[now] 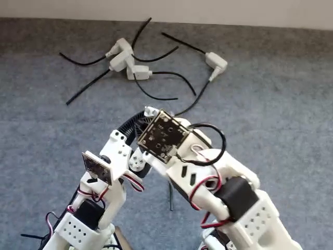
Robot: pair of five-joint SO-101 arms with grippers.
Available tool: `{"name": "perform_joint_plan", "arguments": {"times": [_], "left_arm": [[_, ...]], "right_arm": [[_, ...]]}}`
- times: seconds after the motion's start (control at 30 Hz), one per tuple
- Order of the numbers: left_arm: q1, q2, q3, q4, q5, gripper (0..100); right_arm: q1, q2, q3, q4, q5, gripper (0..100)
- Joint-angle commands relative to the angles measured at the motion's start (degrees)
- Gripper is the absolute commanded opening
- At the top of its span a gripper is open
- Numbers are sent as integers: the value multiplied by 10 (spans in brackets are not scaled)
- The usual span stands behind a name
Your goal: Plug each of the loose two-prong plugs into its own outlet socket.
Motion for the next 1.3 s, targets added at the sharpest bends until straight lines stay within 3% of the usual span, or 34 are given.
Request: {"name": "perform_joint_plan", "arguments": {"times": [0.0,0.3,0.53,0.97,1.27], "left_arm": [[6,-8,13,0,1,5],[7,-8,13,0,1,5],[3,-8,13,0,1,5],[1,-8,13,33,0,6],[-36,-3,-7,206,1,7]], "right_arm": [[1,-4,33,-68,-1,6],[135,-2,175,-261,69,6],[218,-2,252,-325,72,6],[254,-8,232,-292,68,6],[331,-9,143,-138,39,6]]}}
